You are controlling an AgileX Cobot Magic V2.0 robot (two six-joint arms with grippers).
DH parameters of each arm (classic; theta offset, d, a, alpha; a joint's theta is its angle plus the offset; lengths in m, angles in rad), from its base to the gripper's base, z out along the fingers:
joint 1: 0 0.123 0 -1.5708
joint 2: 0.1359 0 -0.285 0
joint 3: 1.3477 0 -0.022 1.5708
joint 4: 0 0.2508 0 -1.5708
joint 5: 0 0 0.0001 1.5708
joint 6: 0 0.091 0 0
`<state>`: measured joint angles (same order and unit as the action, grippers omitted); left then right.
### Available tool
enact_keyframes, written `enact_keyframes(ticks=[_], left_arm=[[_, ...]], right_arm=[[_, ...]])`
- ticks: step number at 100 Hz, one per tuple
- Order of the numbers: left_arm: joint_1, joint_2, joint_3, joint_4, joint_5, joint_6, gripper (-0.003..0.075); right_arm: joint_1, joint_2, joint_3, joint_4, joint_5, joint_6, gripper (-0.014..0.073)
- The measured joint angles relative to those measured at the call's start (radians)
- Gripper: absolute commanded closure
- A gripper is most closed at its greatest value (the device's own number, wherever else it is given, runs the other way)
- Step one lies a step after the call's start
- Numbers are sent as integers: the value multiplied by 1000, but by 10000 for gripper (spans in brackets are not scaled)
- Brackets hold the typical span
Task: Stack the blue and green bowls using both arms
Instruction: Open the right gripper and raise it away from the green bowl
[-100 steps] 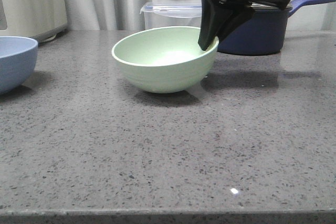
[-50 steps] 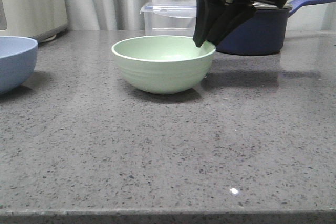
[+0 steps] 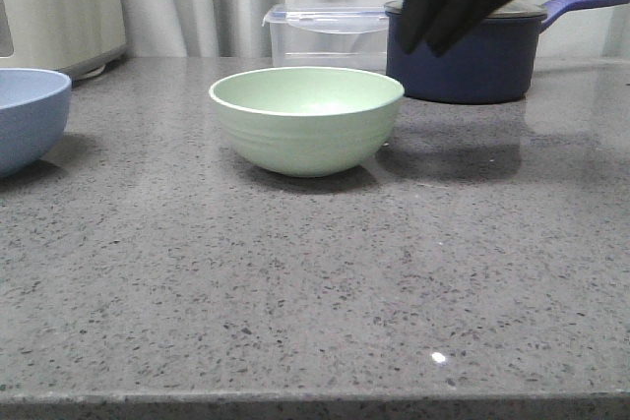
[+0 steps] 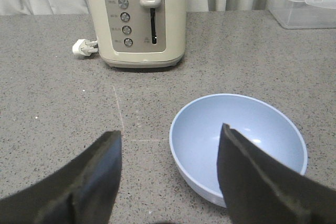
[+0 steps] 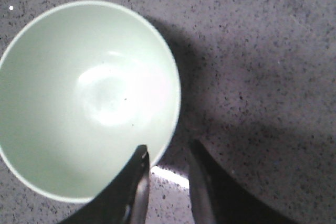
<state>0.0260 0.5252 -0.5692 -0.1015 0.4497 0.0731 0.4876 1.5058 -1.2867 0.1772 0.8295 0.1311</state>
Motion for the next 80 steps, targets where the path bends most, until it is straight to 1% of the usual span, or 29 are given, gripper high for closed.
enact_keyframes(ticks=[7,19,26,49,80], left_arm=[[0,0,0,0,0,0,314],[0,0,0,0,0,0,314],[0,0,0,0,0,0,314],[0,0,0,0,0,0,314],[0,0,0,0,0,0,314]], right_arm=[[0,-29,43,0,-12,0,407],[3,-50,97,0,-24,0,511],[7,-51,118,2,-32,0,540],[30,-49,141,12,-56,0,540],[33,18,143,21,-59,0,540]])
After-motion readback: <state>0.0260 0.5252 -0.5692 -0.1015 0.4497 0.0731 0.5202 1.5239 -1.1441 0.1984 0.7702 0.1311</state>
